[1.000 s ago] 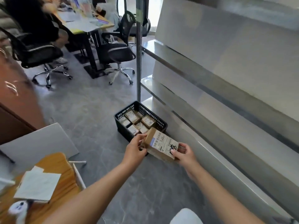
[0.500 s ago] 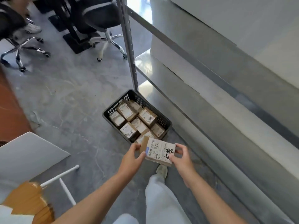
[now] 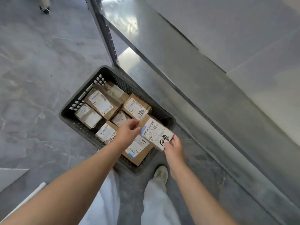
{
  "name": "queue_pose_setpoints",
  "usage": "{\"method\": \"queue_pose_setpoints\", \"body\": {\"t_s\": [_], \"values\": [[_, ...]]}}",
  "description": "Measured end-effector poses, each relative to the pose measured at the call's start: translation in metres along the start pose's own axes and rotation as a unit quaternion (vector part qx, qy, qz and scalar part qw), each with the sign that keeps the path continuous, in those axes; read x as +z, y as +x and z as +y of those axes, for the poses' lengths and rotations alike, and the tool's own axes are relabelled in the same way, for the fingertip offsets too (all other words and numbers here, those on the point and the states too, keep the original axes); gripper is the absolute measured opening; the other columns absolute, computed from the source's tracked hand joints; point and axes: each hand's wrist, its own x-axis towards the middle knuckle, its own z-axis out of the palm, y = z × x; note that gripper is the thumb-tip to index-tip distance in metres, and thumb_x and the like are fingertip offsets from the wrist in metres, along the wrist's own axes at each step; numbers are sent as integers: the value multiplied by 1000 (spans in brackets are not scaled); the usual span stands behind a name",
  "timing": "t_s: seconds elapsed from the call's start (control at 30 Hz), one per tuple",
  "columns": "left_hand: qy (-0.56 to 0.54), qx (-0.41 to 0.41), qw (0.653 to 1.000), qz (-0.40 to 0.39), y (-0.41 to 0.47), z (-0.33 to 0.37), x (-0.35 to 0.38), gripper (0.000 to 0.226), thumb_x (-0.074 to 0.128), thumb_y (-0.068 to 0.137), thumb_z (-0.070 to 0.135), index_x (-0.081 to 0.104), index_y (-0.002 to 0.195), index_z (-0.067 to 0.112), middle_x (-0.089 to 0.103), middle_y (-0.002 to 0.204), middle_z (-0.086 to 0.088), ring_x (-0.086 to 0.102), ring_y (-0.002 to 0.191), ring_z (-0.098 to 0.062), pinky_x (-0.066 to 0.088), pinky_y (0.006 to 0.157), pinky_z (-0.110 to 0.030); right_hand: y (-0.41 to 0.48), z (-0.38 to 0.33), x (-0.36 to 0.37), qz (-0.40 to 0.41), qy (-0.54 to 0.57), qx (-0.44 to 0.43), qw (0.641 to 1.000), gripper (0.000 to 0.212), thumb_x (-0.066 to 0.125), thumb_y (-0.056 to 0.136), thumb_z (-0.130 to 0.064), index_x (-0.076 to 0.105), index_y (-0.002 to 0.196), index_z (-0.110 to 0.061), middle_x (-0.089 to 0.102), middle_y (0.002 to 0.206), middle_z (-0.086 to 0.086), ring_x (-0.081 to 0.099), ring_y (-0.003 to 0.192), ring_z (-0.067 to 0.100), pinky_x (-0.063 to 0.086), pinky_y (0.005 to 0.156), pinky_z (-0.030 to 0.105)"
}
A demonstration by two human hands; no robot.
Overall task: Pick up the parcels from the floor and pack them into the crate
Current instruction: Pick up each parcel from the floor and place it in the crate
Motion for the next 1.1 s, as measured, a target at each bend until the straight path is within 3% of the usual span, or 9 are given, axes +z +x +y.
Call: {"method": "queue_pose_setpoints", "body": {"t_s": [0.13,0.23,0.33,0.43,0.6,0.77,0.87,1.0,1.1], "values": [[40,11,999,-20,81,-15,13,36,62,93,15,63,128,22,66,121,8,62,108,-10,49,96,-30,52,18,55,65,4,49,997,59,47,88,-9,32,145,-15,56,136,5,58,117,25,48,96,37],[95,24,995,-6,120,-22,26,39,66,91,18,63,129,21,60,121,3,56,112,-17,41,95,-29,83,23,90,133,20,87,987,61,48,88,-9,28,146,-9,50,140,11,57,119,31,50,97,44],[76,20,997,4,142,-31,35,40,73,85,27,66,125,25,57,113,1,55,105,-17,47,94,-35,104,15,109,170,-21,133,976,70,50,94,-13,12,151,-1,30,147,16,47,125,34,45,93,33],[72,37,997,-10,151,-33,34,41,76,82,30,68,122,24,56,109,1,53,96,-12,41,85,-27,116,15,118,207,-93,141,964,83,51,94,-24,-2,153,2,21,148,18,41,129,36,45,100,42],[66,16,997,-33,149,-32,28,34,73,85,24,69,118,18,60,106,2,58,98,-14,45,81,-28,100,27,124,250,-134,82,955,72,48,95,-24,12,154,-9,27,146,13,45,124,33,50,95,45],[-4,-35,999,-37,144,-47,25,25,74,85,26,69,108,22,59,86,7,55,76,-8,40,61,-22,93,25,126,262,-152,60,951,69,47,95,-22,12,154,-10,26,146,12,42,124,31,51,91,44],[-52,-75,994,-55,149,-48,26,19,75,84,24,68,101,23,65,93,-2,61,83,-16,52,70,-28,97,28,122,278,-150,52,947,69,46,97,-24,11,154,-8,27,145,15,39,124,30,51,87,38],[-229,-179,952,-91,156,-46,21,18,72,87,22,62,95,9,69,104,-3,66,89,-9,55,59,-17,100,39,124,294,-135,63,944,67,51,94,-31,24,149,-3,30,139,16,33,123,30,49,94,43],[-246,-253,929,-110,166,-52,28,30,74,83,38,56,89,15,71,105,-5,67,88,-14,51,58,-24,108,43,127,314,-106,92,939,67,58,89,-42,38,137,0,32,131,16,33,119,33,48,94,51]]}}
